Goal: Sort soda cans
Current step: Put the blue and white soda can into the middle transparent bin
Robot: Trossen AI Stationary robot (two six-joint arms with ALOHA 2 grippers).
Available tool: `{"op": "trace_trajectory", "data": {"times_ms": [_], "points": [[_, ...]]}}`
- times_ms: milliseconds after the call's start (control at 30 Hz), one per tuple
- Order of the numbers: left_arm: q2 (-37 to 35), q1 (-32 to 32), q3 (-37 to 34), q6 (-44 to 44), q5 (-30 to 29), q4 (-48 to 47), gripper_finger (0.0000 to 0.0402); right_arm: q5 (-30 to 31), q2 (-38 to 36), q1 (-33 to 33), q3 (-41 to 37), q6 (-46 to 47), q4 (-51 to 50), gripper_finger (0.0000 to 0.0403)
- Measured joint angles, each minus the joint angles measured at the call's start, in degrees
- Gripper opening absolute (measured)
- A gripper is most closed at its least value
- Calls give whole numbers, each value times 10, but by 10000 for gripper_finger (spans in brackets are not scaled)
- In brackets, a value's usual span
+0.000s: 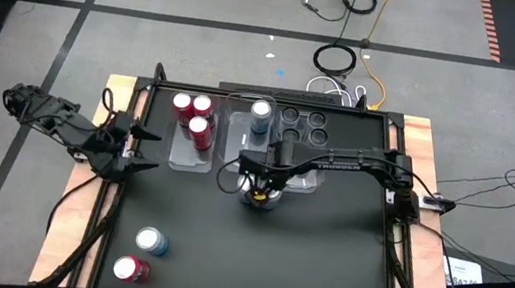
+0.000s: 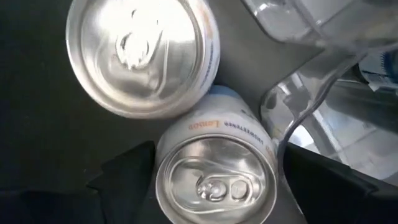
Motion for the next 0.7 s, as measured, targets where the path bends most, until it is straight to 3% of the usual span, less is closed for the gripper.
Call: {"op": "trace_trajectory", "data": {"times_ms": [267, 700], "points": [[5, 0, 0, 0, 0, 0, 400, -6, -2, 0, 2, 4, -34, 274], [9, 0, 0, 1, 0, 0, 400, -22, -7, 6, 2, 33, -34, 282]]}}
